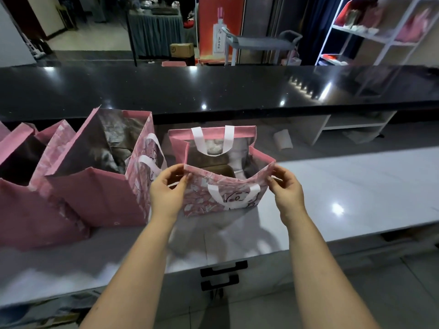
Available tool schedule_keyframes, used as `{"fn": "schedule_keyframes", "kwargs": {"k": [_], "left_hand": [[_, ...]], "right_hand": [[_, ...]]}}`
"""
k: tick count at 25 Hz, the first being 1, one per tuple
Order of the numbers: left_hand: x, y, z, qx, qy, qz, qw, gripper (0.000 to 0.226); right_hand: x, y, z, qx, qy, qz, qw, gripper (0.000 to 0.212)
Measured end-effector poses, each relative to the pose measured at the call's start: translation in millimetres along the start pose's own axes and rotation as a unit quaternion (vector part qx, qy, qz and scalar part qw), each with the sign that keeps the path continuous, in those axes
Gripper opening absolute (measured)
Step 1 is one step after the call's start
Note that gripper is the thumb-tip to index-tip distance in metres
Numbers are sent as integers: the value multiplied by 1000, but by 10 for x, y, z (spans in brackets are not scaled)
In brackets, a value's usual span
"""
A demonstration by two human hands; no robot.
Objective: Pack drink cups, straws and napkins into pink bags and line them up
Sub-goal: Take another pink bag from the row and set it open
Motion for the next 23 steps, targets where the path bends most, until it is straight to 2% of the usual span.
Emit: {"fn": "schedule_keyframes", "kwargs": {"k": [2, 5, 9, 12, 17, 23], "left_hand": [[2, 3, -23, -5, 12, 7, 1000, 23], [17, 13, -32, -38, -22, 21, 999, 22], [171, -5, 16, -77, -98, -15, 992, 17], [454, -40, 130, -95, -130, -64, 985, 12], [1244, -279, 446, -114, -161, -198, 960, 8], [2155, -760, 1005, -57, -152, -333, 929, 14]], "right_hand": [[-80, -102, 5, -18, -4, 61, 998, 20], [-196, -248, -36, -35, 53, 152, 986, 17], [-355, -420, -120, -60, 127, 212, 967, 15], [-588, -571, -205, -85, 172, 263, 946, 16], [-1342, -940, -448, -122, 183, 365, 905, 17], [-2210, -1428, -902, -183, 160, 459, 855, 15]]}}
Point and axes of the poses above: each hand's wrist, its own y-axis towards the middle knuckle, its own x-axis out of the palm, z = x × y, the point moved 7 cm from there along y, towards the middle knuckle, and after that the axes turned 15 degrees about y, right-handed, at the moved point
